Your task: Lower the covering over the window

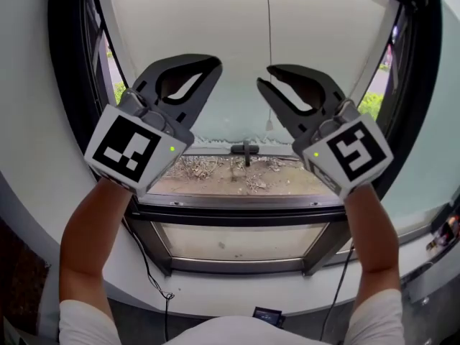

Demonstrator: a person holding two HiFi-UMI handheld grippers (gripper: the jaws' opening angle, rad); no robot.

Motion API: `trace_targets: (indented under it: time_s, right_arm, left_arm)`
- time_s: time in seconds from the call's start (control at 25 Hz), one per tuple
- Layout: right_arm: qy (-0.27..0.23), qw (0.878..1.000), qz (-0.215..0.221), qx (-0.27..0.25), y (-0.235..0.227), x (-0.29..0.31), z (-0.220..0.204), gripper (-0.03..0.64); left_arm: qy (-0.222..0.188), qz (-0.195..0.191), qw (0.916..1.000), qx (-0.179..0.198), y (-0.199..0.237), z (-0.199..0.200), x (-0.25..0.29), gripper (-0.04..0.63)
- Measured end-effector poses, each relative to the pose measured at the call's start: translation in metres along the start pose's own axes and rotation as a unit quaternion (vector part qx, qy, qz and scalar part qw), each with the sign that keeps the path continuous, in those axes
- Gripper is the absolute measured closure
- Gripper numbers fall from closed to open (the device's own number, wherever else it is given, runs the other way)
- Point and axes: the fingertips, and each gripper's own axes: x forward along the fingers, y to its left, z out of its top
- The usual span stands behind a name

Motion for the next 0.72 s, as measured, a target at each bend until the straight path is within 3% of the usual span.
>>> trace_targets:
  time_s: [0.24,0.4,0.56,0.72]
  right_arm:
    - [0.011,0.996,-0.035,-0.087,-0.043,0.019,0.019,0.529]
    - [0.029,0.989,-0.059,-0.133,-0.08,0.03,0.026,0.529]
    - [0.061,0.976,-0.081,-0.192,-0.111,0.041,0.031,0.529]
    - [0.083,0.956,-0.111,-0.258,-0.142,0.048,0.044,0.528]
  left_arm:
    - [-0.013,0.027,0.9942,0.104,0.042,0.027,0.022,0.572]
    - [0.011,0.042,0.9873,0.153,0.069,0.034,0.035,0.572]
    - [0.041,0.065,0.9792,0.188,0.103,0.032,0.045,0.571]
    - [0.074,0.091,0.9641,0.238,0.134,0.029,0.055,0.556]
